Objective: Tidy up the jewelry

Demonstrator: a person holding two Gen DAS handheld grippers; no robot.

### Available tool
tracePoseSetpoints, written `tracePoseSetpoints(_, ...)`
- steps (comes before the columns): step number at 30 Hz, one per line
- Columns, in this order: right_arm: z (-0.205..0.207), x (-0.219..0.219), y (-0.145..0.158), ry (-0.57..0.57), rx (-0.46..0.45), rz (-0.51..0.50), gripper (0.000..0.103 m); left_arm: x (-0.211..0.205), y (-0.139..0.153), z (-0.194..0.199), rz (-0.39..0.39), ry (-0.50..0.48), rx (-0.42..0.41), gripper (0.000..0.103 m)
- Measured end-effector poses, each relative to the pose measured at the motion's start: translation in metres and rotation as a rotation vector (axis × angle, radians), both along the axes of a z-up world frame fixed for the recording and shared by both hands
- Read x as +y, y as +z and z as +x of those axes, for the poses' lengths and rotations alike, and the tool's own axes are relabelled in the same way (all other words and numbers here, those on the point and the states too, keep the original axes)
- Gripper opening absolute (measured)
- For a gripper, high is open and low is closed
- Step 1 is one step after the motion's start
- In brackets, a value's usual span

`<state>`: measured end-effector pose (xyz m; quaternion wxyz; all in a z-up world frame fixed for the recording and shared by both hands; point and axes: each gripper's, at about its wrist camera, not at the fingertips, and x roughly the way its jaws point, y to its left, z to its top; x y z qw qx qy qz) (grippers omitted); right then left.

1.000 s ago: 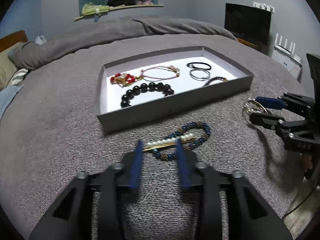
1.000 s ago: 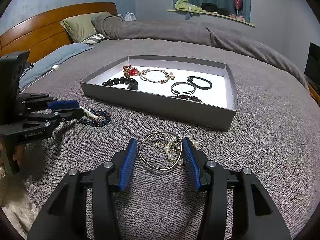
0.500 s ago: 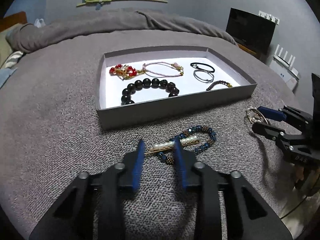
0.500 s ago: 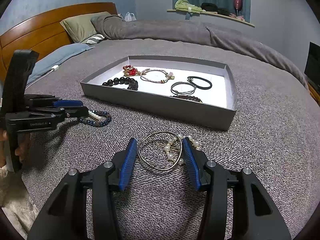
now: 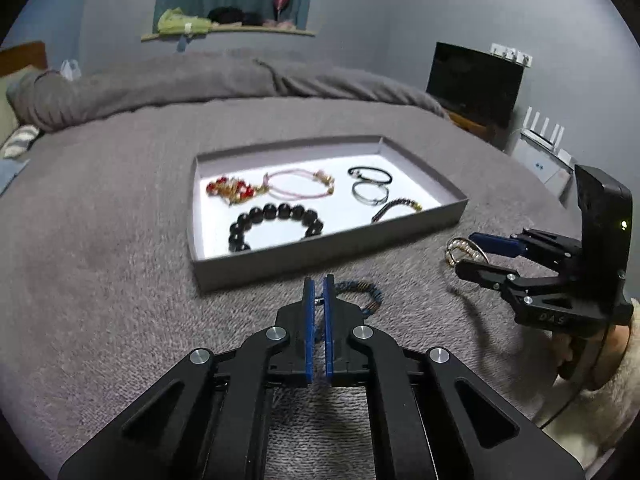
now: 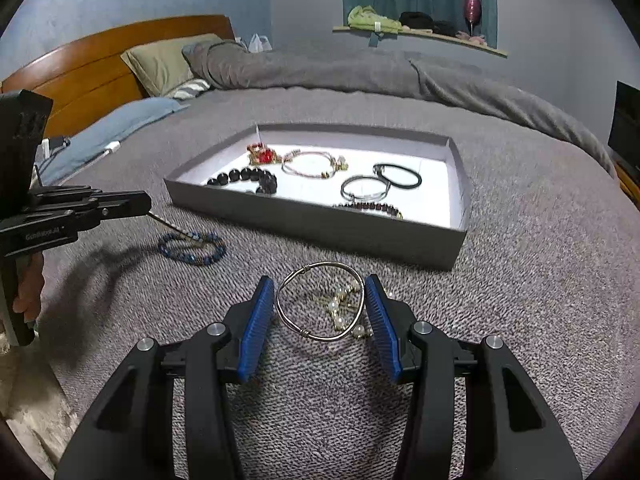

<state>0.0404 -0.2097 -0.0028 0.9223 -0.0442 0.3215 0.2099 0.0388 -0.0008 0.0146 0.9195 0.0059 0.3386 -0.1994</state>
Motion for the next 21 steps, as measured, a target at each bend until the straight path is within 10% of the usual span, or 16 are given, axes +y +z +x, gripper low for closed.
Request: tracePoseSetpoints(21,0.041,0.004,0.054,-0.049,-0.100,0.077,0.047,0.010,0.078,0.056,-0.025,0.097,-0.156,0.004)
